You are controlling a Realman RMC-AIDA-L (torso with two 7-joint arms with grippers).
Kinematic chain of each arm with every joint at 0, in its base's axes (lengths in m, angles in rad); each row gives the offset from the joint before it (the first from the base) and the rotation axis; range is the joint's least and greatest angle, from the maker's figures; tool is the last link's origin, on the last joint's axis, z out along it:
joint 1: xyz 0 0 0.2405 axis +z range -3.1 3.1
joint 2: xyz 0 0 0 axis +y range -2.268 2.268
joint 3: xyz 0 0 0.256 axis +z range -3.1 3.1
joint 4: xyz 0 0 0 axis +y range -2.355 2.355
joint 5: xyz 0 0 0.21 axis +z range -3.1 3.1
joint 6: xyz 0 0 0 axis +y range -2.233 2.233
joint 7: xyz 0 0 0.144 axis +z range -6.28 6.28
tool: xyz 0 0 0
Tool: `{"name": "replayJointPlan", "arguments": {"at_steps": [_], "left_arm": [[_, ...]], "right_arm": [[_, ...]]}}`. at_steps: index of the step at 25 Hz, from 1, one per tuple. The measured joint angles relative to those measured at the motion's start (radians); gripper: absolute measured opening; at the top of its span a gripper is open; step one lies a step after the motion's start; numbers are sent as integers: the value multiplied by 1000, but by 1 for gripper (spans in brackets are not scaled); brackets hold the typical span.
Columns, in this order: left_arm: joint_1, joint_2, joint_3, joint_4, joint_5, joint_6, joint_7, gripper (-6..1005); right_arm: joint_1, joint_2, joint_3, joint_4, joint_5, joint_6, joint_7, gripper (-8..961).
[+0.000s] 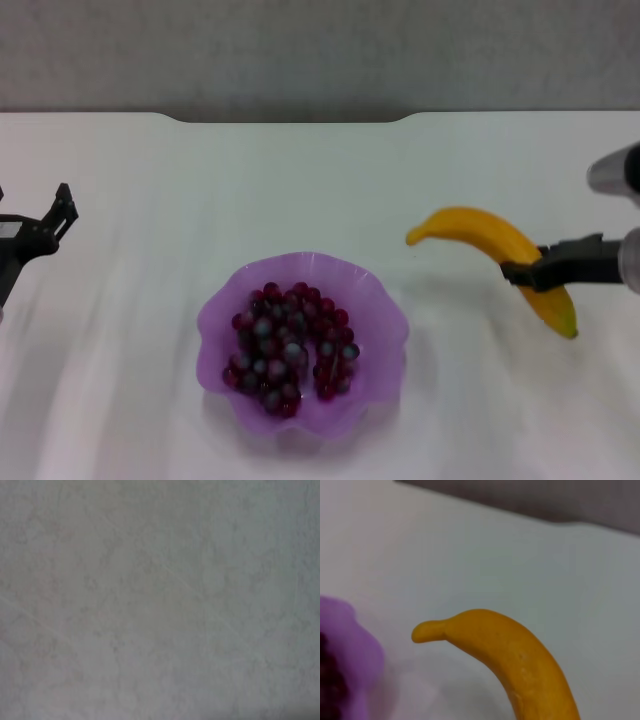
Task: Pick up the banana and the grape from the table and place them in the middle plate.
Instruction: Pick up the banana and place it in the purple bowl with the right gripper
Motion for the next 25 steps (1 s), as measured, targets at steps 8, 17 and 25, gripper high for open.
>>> {"name": "replayJointPlan", "arguments": {"at_steps": [8, 17, 25], "left_arm": [[-3, 0, 0, 1, 1, -2, 0, 880], [-9, -1, 10, 5, 2, -2, 0, 880], [-16, -2, 13, 6, 2, -2, 0, 880]], "right_arm": [[5, -3, -15, 122, 161, 88, -26, 497], [75, 0, -197, 107, 329, 12, -68, 501], [141, 2, -354, 15, 396, -68, -73, 505]]}}
